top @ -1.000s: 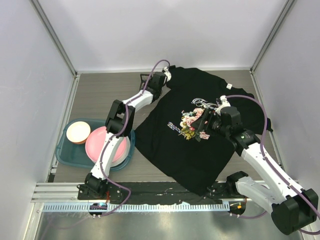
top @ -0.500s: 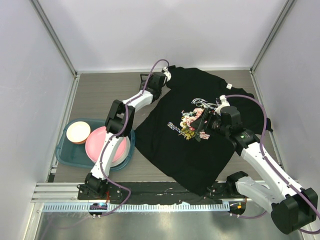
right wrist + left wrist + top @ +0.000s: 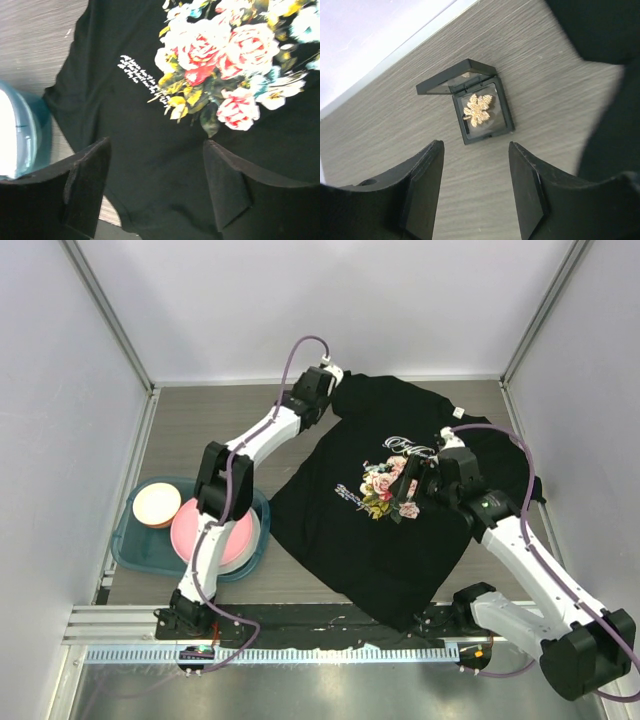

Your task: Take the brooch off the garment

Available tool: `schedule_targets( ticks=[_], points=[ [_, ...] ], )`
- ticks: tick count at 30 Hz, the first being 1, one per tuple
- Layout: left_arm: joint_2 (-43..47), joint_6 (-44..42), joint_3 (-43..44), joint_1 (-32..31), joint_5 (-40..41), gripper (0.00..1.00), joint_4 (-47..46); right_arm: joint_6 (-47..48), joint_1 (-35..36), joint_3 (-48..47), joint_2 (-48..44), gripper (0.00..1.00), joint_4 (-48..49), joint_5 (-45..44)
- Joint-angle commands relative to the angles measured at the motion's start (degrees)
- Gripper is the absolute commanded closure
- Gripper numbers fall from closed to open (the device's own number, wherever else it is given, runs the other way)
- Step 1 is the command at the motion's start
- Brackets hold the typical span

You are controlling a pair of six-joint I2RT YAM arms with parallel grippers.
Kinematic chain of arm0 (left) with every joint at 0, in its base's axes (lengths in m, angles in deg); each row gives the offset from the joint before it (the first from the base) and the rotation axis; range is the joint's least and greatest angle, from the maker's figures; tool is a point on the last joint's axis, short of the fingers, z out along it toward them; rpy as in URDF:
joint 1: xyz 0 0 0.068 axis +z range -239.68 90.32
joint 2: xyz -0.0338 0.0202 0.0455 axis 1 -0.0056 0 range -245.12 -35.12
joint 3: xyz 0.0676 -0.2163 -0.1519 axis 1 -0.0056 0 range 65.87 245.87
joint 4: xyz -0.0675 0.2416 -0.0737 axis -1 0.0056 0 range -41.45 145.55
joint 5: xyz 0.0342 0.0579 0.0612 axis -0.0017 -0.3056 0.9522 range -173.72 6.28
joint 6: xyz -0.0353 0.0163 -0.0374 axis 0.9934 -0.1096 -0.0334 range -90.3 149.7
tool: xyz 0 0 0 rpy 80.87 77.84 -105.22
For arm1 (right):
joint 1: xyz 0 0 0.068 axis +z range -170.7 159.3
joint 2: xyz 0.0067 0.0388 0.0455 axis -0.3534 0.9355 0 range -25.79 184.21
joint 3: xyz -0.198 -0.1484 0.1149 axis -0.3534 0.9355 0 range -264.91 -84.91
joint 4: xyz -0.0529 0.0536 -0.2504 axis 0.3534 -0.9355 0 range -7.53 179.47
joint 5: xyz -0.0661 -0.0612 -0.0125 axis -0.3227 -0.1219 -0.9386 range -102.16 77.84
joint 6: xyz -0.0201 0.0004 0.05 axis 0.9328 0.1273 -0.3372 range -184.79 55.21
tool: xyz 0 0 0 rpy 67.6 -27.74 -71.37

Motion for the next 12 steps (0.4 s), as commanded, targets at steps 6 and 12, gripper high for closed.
schedule_targets(
  ticks=[6,12],
  points=[
    [32.68,35.7,-11.86,-1.58,-29.4,0.31,7.45,9.64,-0.1,-16.88,-3.1,0.01,-14.9,-10.14],
    [62.04,46.4,-31.49,-1.84,-44.65,0.0,2.05,11.39,-0.1,-27.08,-10.56,0.0,-18.09,-6.45]
  ],
)
